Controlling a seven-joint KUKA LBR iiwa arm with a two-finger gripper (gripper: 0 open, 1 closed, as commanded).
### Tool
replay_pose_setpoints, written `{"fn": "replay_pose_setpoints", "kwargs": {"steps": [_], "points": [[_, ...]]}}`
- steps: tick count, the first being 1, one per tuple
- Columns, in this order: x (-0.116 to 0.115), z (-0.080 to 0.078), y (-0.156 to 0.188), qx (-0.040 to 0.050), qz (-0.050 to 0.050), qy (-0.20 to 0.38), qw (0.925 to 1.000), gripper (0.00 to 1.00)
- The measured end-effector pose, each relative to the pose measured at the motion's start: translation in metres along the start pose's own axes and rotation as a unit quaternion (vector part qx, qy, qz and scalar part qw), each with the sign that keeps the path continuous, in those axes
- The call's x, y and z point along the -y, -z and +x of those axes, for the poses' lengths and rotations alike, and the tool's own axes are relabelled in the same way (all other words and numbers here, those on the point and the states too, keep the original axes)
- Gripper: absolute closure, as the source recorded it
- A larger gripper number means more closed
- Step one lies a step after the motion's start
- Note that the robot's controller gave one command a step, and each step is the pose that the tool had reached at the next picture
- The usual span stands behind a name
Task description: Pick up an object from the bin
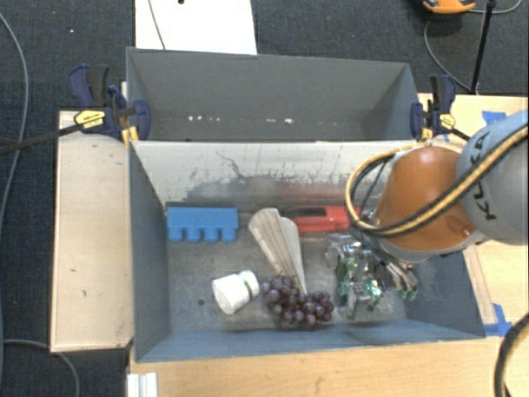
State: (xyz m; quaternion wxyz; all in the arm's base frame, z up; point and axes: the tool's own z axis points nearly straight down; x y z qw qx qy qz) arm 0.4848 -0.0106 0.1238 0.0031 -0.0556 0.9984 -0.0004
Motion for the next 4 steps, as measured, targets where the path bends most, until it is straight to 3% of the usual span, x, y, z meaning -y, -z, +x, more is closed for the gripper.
{"fn": "replay_pose_setpoints", "kwargs": {"steps": [1, 2, 3, 4], "points": [[0.009, -0.005, 0.006, 0.001, 0.0, -0.101, 0.9949, 0.0], [0.021, 0.001, 0.007, -0.0003, 0.0, -0.099, 0.995, 0.0], [0.025, 0.001, 0.01, 0.001, 0.001, 0.029, 0.9996, 0.0], [0.024, 0.004, 0.029, 0.0007, 0.0, 0.109, 0.994, 0.0]]}}
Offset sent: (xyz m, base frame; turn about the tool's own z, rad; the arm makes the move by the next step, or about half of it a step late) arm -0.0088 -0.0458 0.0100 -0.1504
